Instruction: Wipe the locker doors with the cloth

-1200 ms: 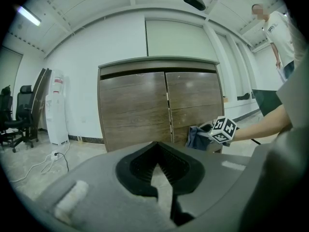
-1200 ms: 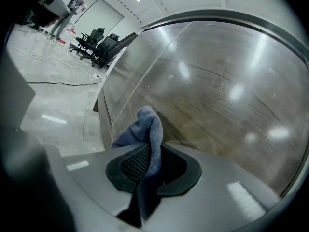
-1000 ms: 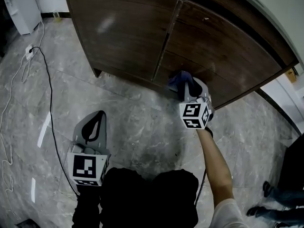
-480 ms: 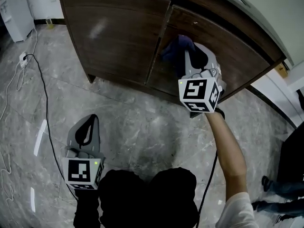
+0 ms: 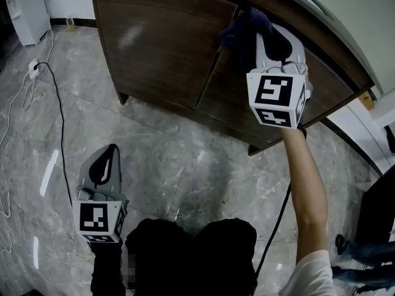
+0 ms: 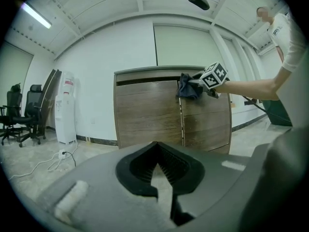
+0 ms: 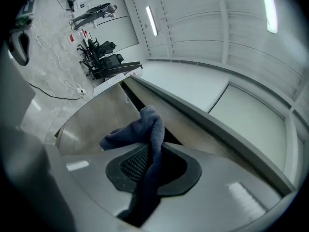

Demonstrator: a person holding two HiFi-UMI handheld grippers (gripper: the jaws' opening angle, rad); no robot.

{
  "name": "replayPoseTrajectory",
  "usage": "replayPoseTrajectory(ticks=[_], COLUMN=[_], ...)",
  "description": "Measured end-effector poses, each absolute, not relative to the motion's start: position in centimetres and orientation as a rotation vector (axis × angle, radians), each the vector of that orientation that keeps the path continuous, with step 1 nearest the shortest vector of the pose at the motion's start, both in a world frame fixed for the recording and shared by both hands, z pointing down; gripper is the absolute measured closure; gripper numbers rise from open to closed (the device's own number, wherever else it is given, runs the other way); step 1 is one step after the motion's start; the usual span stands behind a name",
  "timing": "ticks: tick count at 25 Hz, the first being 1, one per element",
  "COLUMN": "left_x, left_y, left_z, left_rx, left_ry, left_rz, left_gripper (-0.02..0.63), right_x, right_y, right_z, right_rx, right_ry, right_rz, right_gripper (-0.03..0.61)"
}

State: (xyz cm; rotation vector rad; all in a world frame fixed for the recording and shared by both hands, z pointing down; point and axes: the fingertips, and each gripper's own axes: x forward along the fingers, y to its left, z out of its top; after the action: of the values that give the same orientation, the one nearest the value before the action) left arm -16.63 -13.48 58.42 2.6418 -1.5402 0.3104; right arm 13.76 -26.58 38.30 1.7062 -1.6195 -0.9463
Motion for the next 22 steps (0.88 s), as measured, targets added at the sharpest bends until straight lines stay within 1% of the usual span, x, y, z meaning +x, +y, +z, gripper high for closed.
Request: replayPoseTrajectory(ticks=[10, 15, 22], left_x=[-18.0, -18.5, -18.6], left_y=[-13.5, -13.8, -14.0], left_z=[60.3, 60.8, 61.9], left_rx=[2.611, 2.571, 2.583], left_ry=[-1.548, -1.56, -1.548], left_rz=[0.338, 0.354, 0.349], left_gripper=[0.611, 0.611, 0.611], right_x=[10.9, 9.9, 9.3], right_y=[-28.7, -29.3, -29.5], right_z=[53.9, 59.2, 64.5], right_rx=[1.557, 1.538, 1.51], right_ry=[-1.602, -1.633, -1.652], right_rz=[-0.815, -0.736, -0.657], right_gripper=[0.526, 0.526, 0.526])
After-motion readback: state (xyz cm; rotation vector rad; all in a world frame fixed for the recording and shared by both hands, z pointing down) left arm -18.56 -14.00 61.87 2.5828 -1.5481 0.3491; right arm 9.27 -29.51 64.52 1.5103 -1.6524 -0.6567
